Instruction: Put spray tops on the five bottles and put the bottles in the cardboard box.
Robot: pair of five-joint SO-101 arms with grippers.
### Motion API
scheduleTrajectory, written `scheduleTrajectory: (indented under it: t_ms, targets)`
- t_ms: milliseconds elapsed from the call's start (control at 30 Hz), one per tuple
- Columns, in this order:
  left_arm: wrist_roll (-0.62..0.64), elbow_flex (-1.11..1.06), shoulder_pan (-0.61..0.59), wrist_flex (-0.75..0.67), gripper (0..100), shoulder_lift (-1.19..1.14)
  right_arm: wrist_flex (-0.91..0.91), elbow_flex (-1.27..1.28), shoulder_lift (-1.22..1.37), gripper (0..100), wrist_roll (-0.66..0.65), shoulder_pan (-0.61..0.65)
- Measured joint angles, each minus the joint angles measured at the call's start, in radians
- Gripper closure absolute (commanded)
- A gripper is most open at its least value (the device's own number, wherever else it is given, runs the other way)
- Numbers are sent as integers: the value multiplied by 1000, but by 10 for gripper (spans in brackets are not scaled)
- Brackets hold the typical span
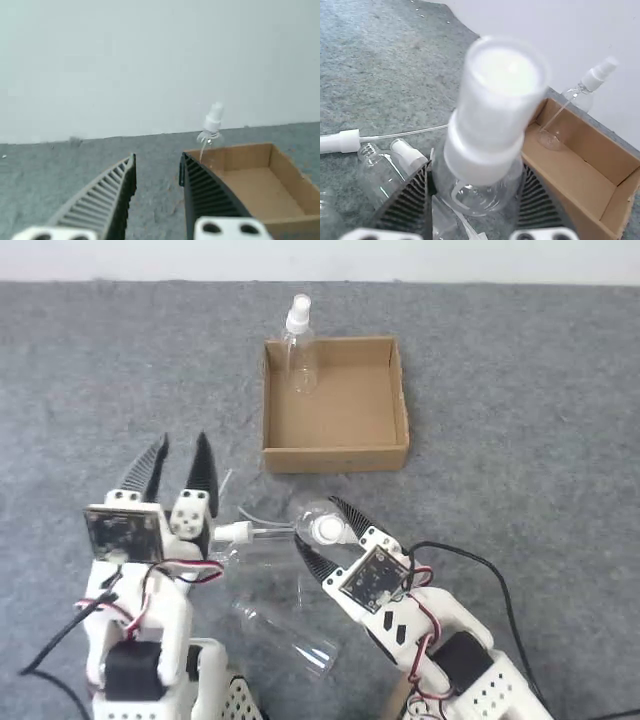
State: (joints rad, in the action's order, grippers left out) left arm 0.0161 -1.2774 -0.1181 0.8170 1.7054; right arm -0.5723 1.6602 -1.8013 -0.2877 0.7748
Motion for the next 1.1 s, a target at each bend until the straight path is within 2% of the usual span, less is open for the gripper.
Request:
scheduleTrajectory:
  t_ms: [267,433,667,800,967,1100]
  targets:
    - [144,-175,-155,0,867,-14,-32,0,0,991,-2,2]
    - [175,-201,-213,0,867,-15,-49,0,0,991,-2,0]
    - [180,-227,-230,0,867,-15,-80,-28,2,992,-2,-140]
    - [180,-227,-230,0,866,-15,-155,-137,0,992,-2,-146]
    - [180,-261,-236,-49,865,-17,-167,-262,2,992,-3,-146]
    - [180,-284,-239,-91,865,-17,-167,-367,143,992,-41,-146]
